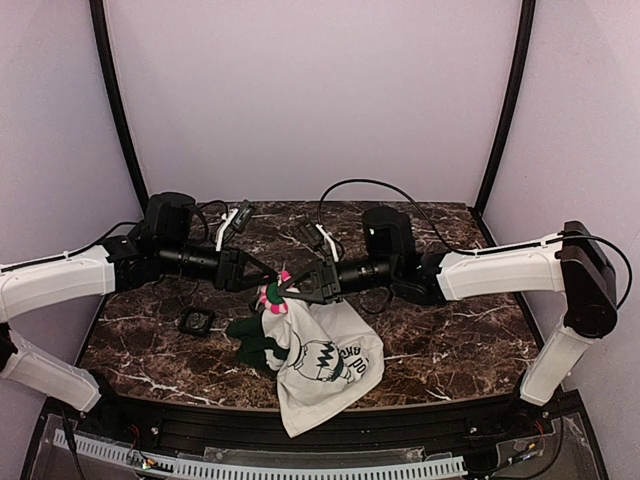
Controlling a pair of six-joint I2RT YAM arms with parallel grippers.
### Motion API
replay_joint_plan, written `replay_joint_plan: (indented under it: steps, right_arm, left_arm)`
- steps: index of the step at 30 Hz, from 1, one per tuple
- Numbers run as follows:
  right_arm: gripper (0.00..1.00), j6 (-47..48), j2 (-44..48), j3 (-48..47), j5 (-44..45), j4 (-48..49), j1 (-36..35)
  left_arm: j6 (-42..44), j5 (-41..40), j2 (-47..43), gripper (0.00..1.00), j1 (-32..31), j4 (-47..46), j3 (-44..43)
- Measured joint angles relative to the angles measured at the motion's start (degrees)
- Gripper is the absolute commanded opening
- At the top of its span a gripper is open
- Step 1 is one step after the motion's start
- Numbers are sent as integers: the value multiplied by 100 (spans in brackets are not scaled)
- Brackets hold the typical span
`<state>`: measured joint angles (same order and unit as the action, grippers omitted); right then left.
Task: Remove the brooch from the garment
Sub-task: Open the brooch on the crumpled clothing.
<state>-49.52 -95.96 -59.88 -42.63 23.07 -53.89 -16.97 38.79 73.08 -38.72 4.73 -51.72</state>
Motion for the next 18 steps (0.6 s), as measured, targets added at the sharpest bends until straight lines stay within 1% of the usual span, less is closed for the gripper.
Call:
replay_joint_plan:
  steps: [10, 12, 14, 15, 16, 17, 18]
  right_arm:
    - [0, 68, -90, -61, 0, -42, -59]
    - [0, 83, -92, -63, -2, -46, -85]
    - [0, 92, -92, -70, -2, -44, -94]
    - [0, 96, -92, -70, 0, -46, -96]
    - [0, 98, -92, -70, 0, -46, -96]
    - [0, 101, -92, -70, 2, -44, -96]
    - [0, 98, -92, -70, 0, -42, -96]
  left_arm:
    - [-103, 131, 0, 47, 0, -129, 0]
    - [-122, 144, 4, 51, 0, -177, 0]
    - [-149, 166, 15, 58, 0, -192, 0]
    - [-138, 170, 20, 65, 0, -197, 0]
    - [-151, 177, 20, 68, 0, -203, 0]
    - [-153, 184, 20, 74, 0, -212, 0]
    - [-153, 186, 17, 76, 0, -223, 0]
